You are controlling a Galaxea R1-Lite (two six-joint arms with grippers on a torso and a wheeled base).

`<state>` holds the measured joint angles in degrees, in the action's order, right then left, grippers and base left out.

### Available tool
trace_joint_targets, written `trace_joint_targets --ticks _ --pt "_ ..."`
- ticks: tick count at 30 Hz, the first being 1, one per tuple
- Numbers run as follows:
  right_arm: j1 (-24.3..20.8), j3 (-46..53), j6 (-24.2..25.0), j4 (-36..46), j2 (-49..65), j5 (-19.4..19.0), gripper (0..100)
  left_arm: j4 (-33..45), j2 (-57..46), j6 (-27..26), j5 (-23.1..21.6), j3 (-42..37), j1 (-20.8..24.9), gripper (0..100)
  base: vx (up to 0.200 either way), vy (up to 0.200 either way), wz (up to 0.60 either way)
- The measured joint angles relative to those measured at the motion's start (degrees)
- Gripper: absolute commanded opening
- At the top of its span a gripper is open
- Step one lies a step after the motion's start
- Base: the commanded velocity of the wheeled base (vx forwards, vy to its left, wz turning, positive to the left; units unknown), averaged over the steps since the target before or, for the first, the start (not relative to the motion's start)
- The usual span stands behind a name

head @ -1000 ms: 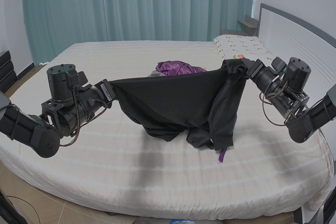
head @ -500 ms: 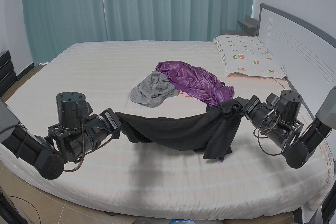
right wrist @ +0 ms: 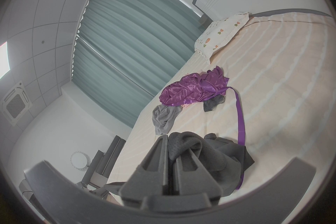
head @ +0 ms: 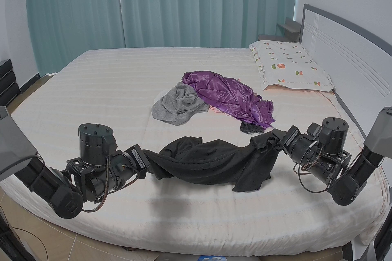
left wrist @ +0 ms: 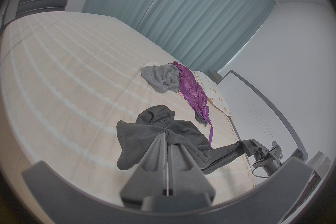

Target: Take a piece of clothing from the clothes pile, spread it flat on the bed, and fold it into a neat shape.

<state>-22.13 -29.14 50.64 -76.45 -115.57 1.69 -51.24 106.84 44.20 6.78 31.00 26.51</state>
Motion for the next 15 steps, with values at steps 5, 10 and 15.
trace_joint_targets --ticks 5,10,15 --pt "-0.9 0.8 0.0 -0.3 0.0 0.8 0 0.0 0.2 0.0 0.4 -0.2 0.0 0 -0.200 0.000 0.00" --pt "-1.3 1.6 -0.1 -1.9 0.1 0.9 0 0.0 0.1 0.1 0.5 -0.3 0.3 0 -0.160 0.000 0.00" --pt "-1.5 2.1 -0.2 -2.1 0.8 1.0 0 0.0 -0.4 0.0 0.5 -0.8 0.4 0 0.000 0.000 0.00"
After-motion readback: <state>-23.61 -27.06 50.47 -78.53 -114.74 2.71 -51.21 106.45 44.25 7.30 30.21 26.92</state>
